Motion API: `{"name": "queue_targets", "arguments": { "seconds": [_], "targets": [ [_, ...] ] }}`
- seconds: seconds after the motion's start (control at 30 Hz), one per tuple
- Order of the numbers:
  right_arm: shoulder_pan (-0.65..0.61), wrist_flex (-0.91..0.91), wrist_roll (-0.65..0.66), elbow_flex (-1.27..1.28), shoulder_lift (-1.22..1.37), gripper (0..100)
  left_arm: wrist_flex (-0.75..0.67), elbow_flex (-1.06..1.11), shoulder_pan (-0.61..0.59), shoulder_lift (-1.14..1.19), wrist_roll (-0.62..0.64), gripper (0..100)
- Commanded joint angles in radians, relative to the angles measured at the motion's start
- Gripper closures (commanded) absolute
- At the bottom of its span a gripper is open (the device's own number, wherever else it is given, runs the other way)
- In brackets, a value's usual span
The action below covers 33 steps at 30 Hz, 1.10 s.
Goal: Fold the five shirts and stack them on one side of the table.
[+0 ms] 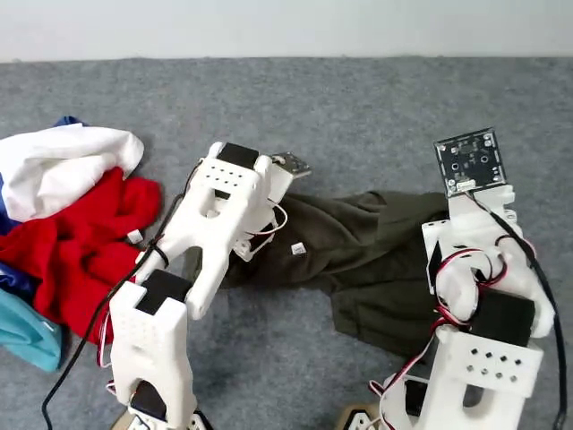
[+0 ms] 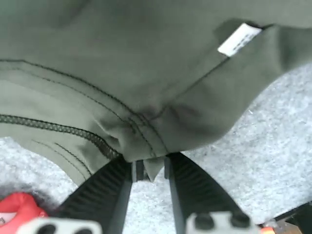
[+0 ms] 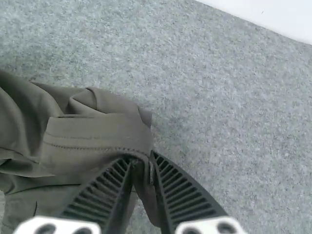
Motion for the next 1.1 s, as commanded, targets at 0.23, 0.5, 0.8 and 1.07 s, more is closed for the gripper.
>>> {"name": "queue_targets", "arguments": {
  "seconds": [0.23, 0.5, 0.8, 1.07],
  "targets": [
    [0.001, 0.008, -0.009, -0.002, -0.010, 98.8, 0.029, -0.005, -0.003, -0.224, 0.015, 91],
    [0.001, 0.008, -0.011, -0.002, -0.008, 98.8, 0.017, -0.005, -0.005, -0.066, 0.009, 91],
    [0.001, 0.008, -0.011, -0.002, -0.004, 98.8, 0.002, -0.068, -0.091, 0.127, 0.009, 91],
    [0.001, 0.001, -0.011, 0.074, -0.013, 98.8, 0.003, -0.120, -0.086, 0.153, 0.009, 91]
  ]
}}
